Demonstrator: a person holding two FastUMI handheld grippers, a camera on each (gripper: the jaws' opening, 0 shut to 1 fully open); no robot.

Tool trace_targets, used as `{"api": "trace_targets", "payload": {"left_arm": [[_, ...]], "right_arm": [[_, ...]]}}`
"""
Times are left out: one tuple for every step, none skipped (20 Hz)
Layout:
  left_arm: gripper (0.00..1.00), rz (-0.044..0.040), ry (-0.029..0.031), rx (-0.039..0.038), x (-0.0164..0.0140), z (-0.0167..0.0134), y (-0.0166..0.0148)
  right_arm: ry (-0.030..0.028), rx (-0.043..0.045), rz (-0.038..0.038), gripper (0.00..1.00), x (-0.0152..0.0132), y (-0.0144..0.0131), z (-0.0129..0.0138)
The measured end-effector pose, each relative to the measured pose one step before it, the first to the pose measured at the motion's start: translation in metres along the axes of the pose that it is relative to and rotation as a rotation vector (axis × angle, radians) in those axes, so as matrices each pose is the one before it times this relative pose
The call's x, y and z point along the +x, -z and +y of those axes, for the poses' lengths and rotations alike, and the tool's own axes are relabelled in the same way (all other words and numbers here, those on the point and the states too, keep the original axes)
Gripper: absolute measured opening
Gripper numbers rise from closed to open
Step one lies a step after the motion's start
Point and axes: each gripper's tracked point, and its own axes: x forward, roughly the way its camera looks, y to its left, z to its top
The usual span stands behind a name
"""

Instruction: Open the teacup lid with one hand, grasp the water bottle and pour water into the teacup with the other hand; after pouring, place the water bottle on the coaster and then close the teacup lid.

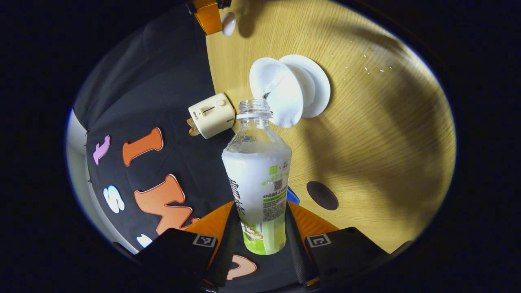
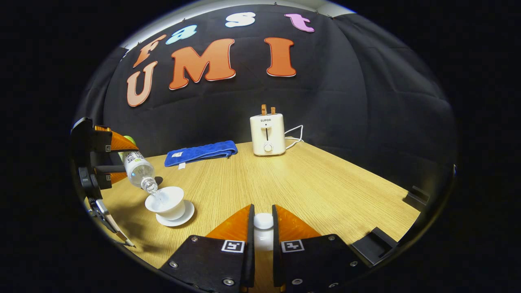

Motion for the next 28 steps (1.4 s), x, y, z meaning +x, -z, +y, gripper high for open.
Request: {"api": "trace_targets", "payload": {"left_arm": [[0.66,0.00149,0.00019,0.00832,-0.00101,0.00107,0.00017],[0.67,0.00206,0.00292,0.00769,-0.00011,0.00027,-0.00005],[0.66,0.00256,0.00384,0.00727,-0.00036,0.00051,0.00031],[0.67,0.00338,0.00367,0.01035,-0.00067,0.00008,0.00048],[0.67,0.00183,0.00353,0.00947,-0.0003,0.00176,-0.00013],[0.65,0.00643,0.00887,0.00798,-0.00007,-0.00046,0.00103],[0.67,0.00919,0.00538,0.00801,-0.00101,-0.00032,0.00082],[0.66,0.00711,0.00166,0.00951,-0.00012,0.00114,0.00086],[0.66,0.00404,-0.00112,0.00775,0.0005,0.00131,0.00042],[0.66,0.00085,-0.00074,0.00574,0.00026,0.00147,-0.00022],[0.64,0.003,-0.00639,0.01177,-0.00065,0.00289,0.00065],[0.64,0.00117,0.0011,0.00493,0.0003,0.00004,-0.00122],[0.66,-0.0039,0.00028,0.00184,-0.00109,-0.0017,-0.00226],[0.64,-0.00231,-0.00248,0.00593,-0.00112,0.00012,-0.00117],[0.65,0.0057,-0.01017,0.0163,-0.00206,0.00301,0.00036],[0.65,-0.00012,-0.00755,0.0091,-0.00054,0.00237,0.00075],[0.64,0.00081,-0.00326,0.00168,0.00016,-0.00046,-0.00017],[0.65,0.00225,-0.0025,0.00478,-0.00126,-0.00031,-0.00004],[0.65,0.00075,-0.00052,0.00421,0.00046,0.00125,0.00047],[0.65,0.00305,0.00185,0.00261,0.00078,-0.00004,0.00088],[0.64,-0.00004,0.00144,0.00188,-0.00056,0.00059,0.00007],[0.64,0.00316,-0.00091,0.00136,0.0006,0.00051,0.00053],[0.64,0.00003,0.00101,-0.00159,-0.00035,-0.00068,-0.00017],[0.64,-0.00272,-0.00024,-0.00258,0.00019,-0.00055,-0.00085],[0.64,0.00694,-0.00003,0.00535,0.00014,0.00033,0.0019],[0.64,-0.00312,-0.00076,0.00202,-0.00064,0.00165,-0.00135],[0.65,-0.00225,0.00321,-0.00414,0.00131,-0.00159,0.00058],[0.64,-0.00128,-0.00032,0.0005,0.00007,-0.0004,-0.00087]], "right_arm": [[0.00066,0.00097,0.00004,0.19,0.00048,-0.00053,0.00042],[-0.00077,0.0004,-0.00042,0.18,-0.00045,0.00044,-0.00051],[-0.00025,0.00013,-0.00001,0.18,-0.00013,0.00028,-0.00004],[-0.00139,-0.0004,-0.00015,0.18,0.00032,0.00006,0.00016],[-0.00014,0.0002,-0.00101,0.18,0.00023,-0.0002,0.00013],[-0.00072,-0.00005,0.00053,0.18,0.00011,0.0004,0.00041],[-0.00081,0.00092,-0.00016,0.18,0.00007,-0.0004,0.00014],[0.00001,0.00146,-0.00047,0.18,-0.00038,0.00043,-0.00082],[-0.00037,0.00121,-0.00055,0.18,0.00053,0.00009,-0.00034],[-0.00022,0.00062,0.00038,0.18,0.00077,-0.00041,0.00084],[-0.00034,0.00036,-0.00029,0.18,-0.00025,0.0,0.00021],[0.00099,-0.00062,0.00049,0.18,0.00035,0.00029,-0.00029],[-0.00043,-0.00236,-0.00064,0.18,0.00014,-0.00035,0.00037],[0.00076,-0.00345,-0.00047,0.18,-0.00034,0.00025,0.00031],[-0.00139,-0.00314,-0.00129,0.18,-0.00048,-0.00014,0.00017],[-0.00083,-0.00047,-0.00055,0.18,-0.00001,0.00006,-0.00065],[-0.00277,0.00267,0.00131,0.18,0.00022,-0.0003,0.00006],[-0.0017,0.00583,0.00147,0.18,0.00014,0.00059,-0.00037],[-0.00088,0.0061,0.0009,0.18,-0.00028,0.00009,-0.00081],[-0.0006,0.00317,0.00012,0.18,0.00056,0.00018,0.00058],[0.001,-0.00073,-0.00097,0.18,0.00006,-0.00017,-0.00032],[0.00117,-0.00311,-0.00056,0.19,0.00051,0.00012,0.00047],[-0.00017,-0.00437,-0.00043,0.19,0.0001,0.00008,0.00052],[-0.00146,-0.00295,0.00059,0.18,-0.00004,-0.00021,0.00027],[-0.00039,0.0001,0.00009,0.18,-0.00047,0.00004,-0.00079],[0.00059,0.00217,0.0,0.18,0.00003,-0.00011,0.00007],[0.00022,0.00256,0.00098,0.18,0.00005,-0.00043,-0.00003],[-0.00005,0.00197,0.00033,0.18,0.00061,0.00059,-0.00025]]}}
